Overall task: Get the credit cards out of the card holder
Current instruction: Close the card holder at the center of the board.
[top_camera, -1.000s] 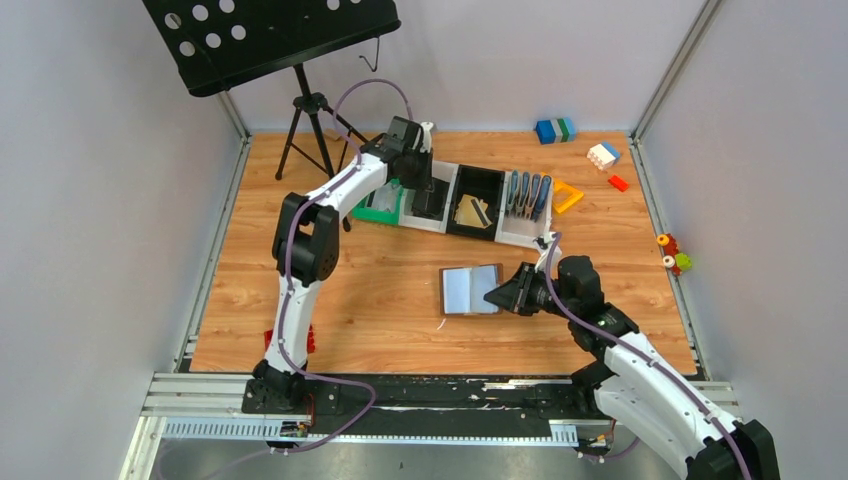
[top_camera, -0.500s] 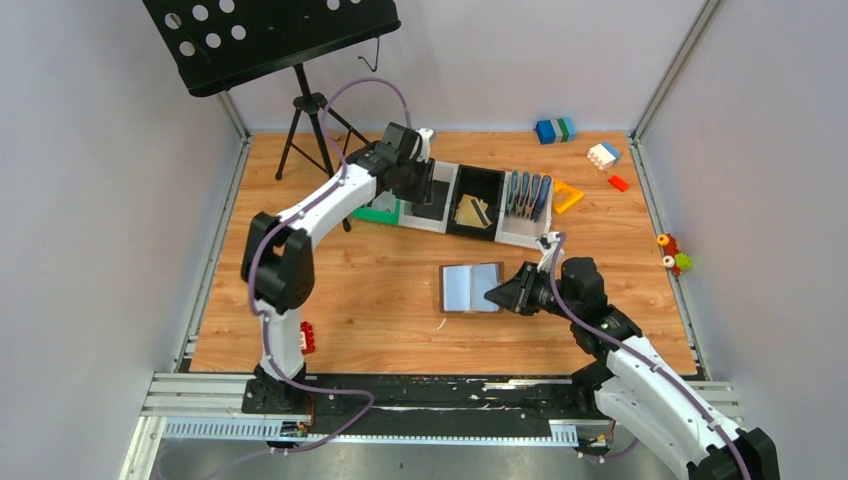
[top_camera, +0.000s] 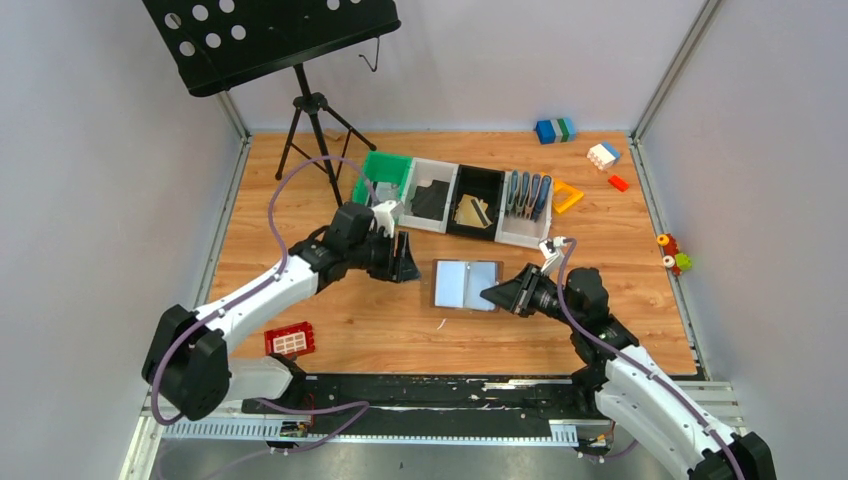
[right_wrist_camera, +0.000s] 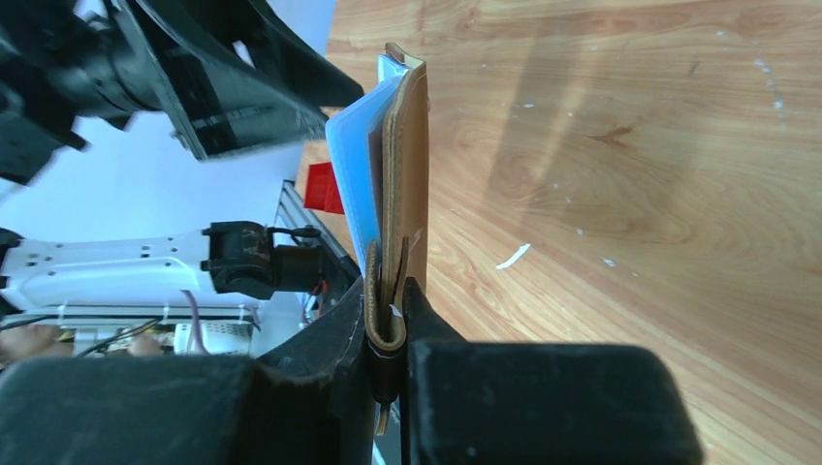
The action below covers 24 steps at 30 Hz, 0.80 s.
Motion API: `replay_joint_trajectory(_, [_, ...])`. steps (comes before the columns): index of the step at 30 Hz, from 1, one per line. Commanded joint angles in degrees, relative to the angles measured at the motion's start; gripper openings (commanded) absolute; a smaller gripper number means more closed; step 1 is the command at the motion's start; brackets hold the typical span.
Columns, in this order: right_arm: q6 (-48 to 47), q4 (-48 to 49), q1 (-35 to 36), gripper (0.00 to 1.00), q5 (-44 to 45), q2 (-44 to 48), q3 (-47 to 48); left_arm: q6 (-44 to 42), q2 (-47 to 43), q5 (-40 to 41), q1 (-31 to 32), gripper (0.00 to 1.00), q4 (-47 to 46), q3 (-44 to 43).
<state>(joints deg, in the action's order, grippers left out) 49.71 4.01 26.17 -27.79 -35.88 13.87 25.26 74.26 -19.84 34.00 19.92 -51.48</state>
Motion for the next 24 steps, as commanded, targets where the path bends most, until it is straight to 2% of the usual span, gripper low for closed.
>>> replay_joint_trajectory(1, [5.2,10.1,-0.2,0.0,-4.1,-1.0,-0.3,9.6,-6.5,-10.8,-0.1,0.62,-15.0,8.5])
replay_joint_trajectory(6, [8.0,14.2,-0.2,0.0,-6.2,-1.1,-1.3,17.0,-9.8,-15.3,-0.1,0.66,-25.5,17.2])
replay_joint_trajectory(14, [8.9,13.4,-0.2,0.0,-7.5,-1.5,-1.2,35.2,-3.5,-24.8,0.0,0.63,-56.0,25.8])
replay_joint_trajectory(16, [9.0,12.9,-0.1,0.0,-7.6,-1.5,-0.9,37.3,-2.2,-25.4,0.0,0.56,-60.0,26.2])
replay_joint_trajectory(19, [8.4,11.4,0.0,0.0,-7.3,-1.8,-0.3,39.1,-1.8,-25.6,0.2,0.41,-63.3,26.2])
replay_joint_trajectory(24, [6.8,8.2,0.5,0.0,-6.0,-2.9,0.9,38.8,-2.2,-25.3,1.3,0.24,-62.7,25.2])
